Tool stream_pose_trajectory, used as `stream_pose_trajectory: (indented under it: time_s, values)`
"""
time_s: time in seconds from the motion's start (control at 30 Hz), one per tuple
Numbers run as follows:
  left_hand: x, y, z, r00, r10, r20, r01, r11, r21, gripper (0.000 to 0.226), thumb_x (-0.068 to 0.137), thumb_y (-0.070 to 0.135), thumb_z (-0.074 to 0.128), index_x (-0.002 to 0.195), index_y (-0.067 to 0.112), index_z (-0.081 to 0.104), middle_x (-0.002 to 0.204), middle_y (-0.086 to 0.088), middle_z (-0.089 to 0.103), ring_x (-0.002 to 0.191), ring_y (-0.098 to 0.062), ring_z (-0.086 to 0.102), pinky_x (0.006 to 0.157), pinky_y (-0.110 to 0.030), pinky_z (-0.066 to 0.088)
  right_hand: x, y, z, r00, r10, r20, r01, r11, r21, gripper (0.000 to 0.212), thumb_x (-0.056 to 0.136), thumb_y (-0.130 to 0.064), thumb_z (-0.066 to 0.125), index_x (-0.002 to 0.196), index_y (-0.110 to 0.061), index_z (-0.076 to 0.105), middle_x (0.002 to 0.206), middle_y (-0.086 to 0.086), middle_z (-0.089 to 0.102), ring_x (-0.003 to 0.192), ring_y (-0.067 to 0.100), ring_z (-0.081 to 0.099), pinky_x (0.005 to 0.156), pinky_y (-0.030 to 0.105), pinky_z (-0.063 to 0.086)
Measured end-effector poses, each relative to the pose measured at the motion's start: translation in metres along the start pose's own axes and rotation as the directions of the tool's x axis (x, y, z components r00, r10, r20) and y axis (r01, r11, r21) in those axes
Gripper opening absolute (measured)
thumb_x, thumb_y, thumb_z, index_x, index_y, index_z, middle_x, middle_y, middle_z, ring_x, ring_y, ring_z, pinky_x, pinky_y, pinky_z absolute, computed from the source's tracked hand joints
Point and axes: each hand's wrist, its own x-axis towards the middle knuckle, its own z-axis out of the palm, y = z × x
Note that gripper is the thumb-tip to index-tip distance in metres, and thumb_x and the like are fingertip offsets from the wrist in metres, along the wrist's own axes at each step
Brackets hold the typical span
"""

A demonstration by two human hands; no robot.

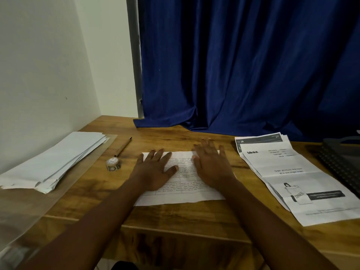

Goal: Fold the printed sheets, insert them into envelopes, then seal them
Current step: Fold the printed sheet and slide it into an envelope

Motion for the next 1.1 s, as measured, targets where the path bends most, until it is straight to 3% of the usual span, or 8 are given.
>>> stream_pose_trajectory:
  time_s: [0.07,0.2,0.4,0.53,0.63,0.73,0.87,1.1]
  values:
    - [0.000,-0.001,0.001,1.000,0.010,-0.008,-0.010,1.000,0.016,0.085,0.088,0.082,0.004,0.161,0.038,0.001,0.171,0.005,-0.002,0.157,-0.022,-0.003,0.124,-0.058,0.001,-0.009,-0.026,-0.004,0.994,-0.109,0.005,0.108,0.991,0.079,0.055,0.106,-0.047,0.024,0.157,-0.026,0.025,0.168,0.004,0.016,0.156,0.023,0.004,0.125,0.052,0.005]
    - [0.001,-0.006,0.005,0.998,0.043,-0.034,-0.040,0.996,0.078,0.074,0.096,0.069,0.016,0.161,0.037,-0.001,0.171,0.004,-0.001,0.157,-0.023,-0.001,0.123,-0.057,0.003,-0.021,-0.048,0.011,0.950,-0.213,0.227,0.170,0.966,0.195,0.060,0.105,-0.053,0.021,0.161,-0.030,0.014,0.170,0.000,0.009,0.156,0.019,0.001,0.126,0.049,0.002]
    - [0.001,-0.005,0.003,0.999,0.017,-0.031,-0.017,1.000,-0.002,0.093,0.080,0.088,-0.002,0.160,0.040,0.002,0.171,0.006,0.000,0.157,-0.020,-0.003,0.124,-0.055,0.000,-0.013,0.011,0.013,0.949,-0.095,0.300,0.068,0.993,0.099,0.081,0.093,-0.079,0.012,0.160,-0.034,0.006,0.170,-0.003,0.000,0.156,0.021,-0.002,0.124,0.048,0.001]
    - [0.001,-0.004,0.002,0.999,-0.001,-0.037,0.000,1.000,-0.010,0.089,0.085,0.086,0.005,0.160,0.039,0.004,0.171,0.005,0.001,0.157,-0.021,-0.003,0.125,-0.054,0.000,-0.009,0.053,0.011,0.959,0.063,0.277,-0.064,0.998,-0.004,0.081,0.093,-0.077,0.007,0.161,-0.032,0.006,0.170,0.000,0.002,0.156,0.024,-0.002,0.124,0.050,0.005]
    - [-0.001,-0.003,0.001,0.998,-0.024,-0.051,0.022,0.999,-0.043,0.090,0.086,0.086,0.011,0.161,0.036,0.010,0.171,0.005,0.004,0.157,-0.021,0.000,0.125,-0.051,0.001,-0.011,0.061,0.013,0.963,0.081,0.258,-0.087,0.996,0.009,0.076,0.097,-0.072,0.012,0.161,-0.031,0.011,0.170,0.001,0.005,0.157,0.022,0.001,0.124,0.047,0.006]
    - [-0.002,-0.003,-0.001,0.994,-0.057,-0.091,0.050,0.996,-0.076,0.089,0.087,0.086,0.017,0.160,0.034,0.019,0.169,0.007,0.014,0.156,-0.019,0.007,0.125,-0.051,0.006,-0.014,0.059,0.011,0.978,0.082,0.193,-0.096,0.994,0.061,0.067,0.101,-0.065,0.023,0.158,-0.030,0.025,0.168,0.000,0.019,0.156,0.020,0.012,0.124,0.046,0.012]
    - [-0.004,0.000,-0.001,0.990,-0.072,-0.124,0.067,0.997,-0.046,0.087,0.087,0.085,0.023,0.159,0.035,0.023,0.168,0.008,0.019,0.155,-0.019,0.012,0.124,-0.054,0.009,-0.022,0.054,-0.001,0.995,-0.011,-0.103,0.009,1.000,-0.011,0.050,0.102,-0.054,0.036,0.144,-0.030,0.050,0.151,-0.002,0.050,0.140,0.018,0.042,0.116,0.042,0.028]
    - [-0.006,0.003,-0.002,0.980,-0.128,-0.153,0.122,0.991,-0.051,0.086,0.089,0.081,0.024,0.159,0.031,0.025,0.168,0.006,0.021,0.155,-0.020,0.015,0.124,-0.055,0.011,-0.029,0.004,-0.012,0.959,-0.075,-0.274,0.073,0.997,-0.018,0.048,0.097,-0.059,0.039,0.136,-0.036,0.053,0.140,-0.006,0.056,0.124,0.017,0.051,0.103,0.041,0.042]
